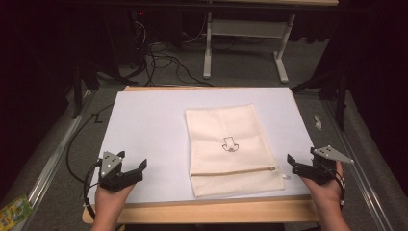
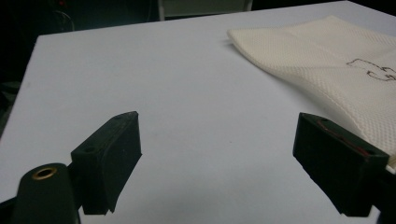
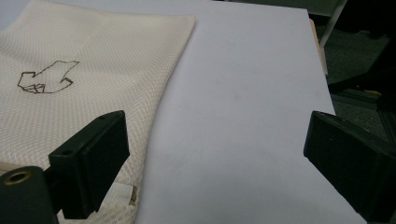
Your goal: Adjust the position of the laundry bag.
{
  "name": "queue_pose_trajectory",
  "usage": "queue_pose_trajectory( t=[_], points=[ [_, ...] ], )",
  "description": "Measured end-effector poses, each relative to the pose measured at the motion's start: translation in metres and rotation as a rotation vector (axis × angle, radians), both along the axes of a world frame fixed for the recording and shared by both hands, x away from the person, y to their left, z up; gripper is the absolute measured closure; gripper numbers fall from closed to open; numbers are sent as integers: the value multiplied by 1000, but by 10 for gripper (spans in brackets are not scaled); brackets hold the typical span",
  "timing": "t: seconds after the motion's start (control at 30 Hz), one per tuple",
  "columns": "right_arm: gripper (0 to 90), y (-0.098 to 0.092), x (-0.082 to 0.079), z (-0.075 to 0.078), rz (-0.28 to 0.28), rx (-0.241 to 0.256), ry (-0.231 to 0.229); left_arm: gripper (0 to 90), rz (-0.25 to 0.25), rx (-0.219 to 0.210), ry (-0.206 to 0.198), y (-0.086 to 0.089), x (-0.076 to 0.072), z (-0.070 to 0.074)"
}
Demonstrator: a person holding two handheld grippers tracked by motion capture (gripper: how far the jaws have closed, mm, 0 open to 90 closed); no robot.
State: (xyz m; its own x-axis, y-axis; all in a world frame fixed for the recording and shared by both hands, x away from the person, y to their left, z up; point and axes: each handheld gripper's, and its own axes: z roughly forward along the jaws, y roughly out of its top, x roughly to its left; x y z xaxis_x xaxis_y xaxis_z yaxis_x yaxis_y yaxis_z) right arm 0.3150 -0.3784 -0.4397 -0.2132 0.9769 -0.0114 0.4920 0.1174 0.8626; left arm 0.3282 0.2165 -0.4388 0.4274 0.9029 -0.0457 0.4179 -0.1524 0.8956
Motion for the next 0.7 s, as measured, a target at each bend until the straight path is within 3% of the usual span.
queue_pose_trajectory(
  t=[0.4, 0.5, 0.67, 0.7],
  points=[
    [84, 8, -2, 1, 29, -15, -5, 181, -47, 31, 33, -10, 0, -3],
    [88, 12, -2, 1, 47, -29, -6, 184, -52, 24, 31, -13, -2, -1],
    [96, 13, -5, 3, 42, -24, -10, 185, -56, -5, 60, -23, 0, 0],
    [104, 13, -6, 3, 46, -23, -18, 185, -75, -1, 77, -30, 0, 0]
  ],
)
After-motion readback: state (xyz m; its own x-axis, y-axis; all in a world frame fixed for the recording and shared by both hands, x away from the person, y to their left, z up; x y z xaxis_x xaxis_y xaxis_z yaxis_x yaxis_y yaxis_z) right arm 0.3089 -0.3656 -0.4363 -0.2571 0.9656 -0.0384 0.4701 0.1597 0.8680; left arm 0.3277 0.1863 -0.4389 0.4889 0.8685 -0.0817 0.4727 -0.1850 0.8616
